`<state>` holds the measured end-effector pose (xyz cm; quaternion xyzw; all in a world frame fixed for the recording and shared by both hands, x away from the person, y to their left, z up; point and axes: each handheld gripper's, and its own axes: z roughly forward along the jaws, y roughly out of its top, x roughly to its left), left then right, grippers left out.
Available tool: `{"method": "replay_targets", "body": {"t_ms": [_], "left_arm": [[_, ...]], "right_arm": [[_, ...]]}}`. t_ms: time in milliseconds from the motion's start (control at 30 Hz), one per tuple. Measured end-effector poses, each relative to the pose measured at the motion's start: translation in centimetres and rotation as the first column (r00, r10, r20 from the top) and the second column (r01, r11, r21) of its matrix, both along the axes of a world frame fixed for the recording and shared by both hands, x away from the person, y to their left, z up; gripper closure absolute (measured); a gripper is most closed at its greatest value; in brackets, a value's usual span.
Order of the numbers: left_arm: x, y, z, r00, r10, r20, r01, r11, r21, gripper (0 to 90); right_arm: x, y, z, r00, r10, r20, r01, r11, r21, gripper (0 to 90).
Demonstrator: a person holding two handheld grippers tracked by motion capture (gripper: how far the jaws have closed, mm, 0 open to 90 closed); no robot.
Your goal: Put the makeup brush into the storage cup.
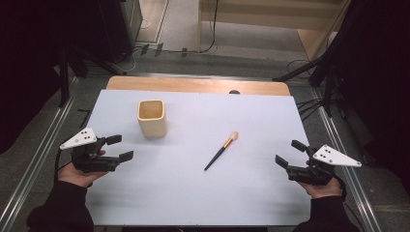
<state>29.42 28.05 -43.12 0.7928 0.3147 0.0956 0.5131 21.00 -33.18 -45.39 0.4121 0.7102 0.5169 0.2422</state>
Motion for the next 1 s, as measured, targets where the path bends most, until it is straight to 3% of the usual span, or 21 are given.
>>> {"method": "replay_targets", "body": {"t_ms": [267, 700, 833, 1000], "left_arm": [[0.01, 0.08, 0.10, 1.0000, -0.002, 0.002, 0.002, 1.0000, -0.009, 19.5], [0.08, 0.16, 0.09, 1.0000, 0.002, -0.001, -0.002, 1.0000, -0.006, 19.5], [0.03, 0.34, 0.38, 0.9999, -0.015, -0.001, 0.015, 0.9981, -0.061, 19.4], [0.05, 0.44, 0.35, 1.0000, -0.008, -0.001, 0.008, 0.9986, -0.052, 19.4]], "right_arm": [[0.18, -0.12, 0.06, 0.9999, 0.014, -0.008, -0.014, 1.000, 0.003, 18.7], [-0.04, -0.31, 0.32, 0.9998, 0.006, 0.021, -0.007, 1.000, 0.016, 19.5], [-0.03, -0.38, 0.28, 0.9998, 0.003, 0.018, -0.004, 1.000, 0.017, 19.5], [-0.07, -0.39, 0.30, 0.9998, 0.009, 0.017, -0.009, 1.000, 0.022, 19.4]]}}
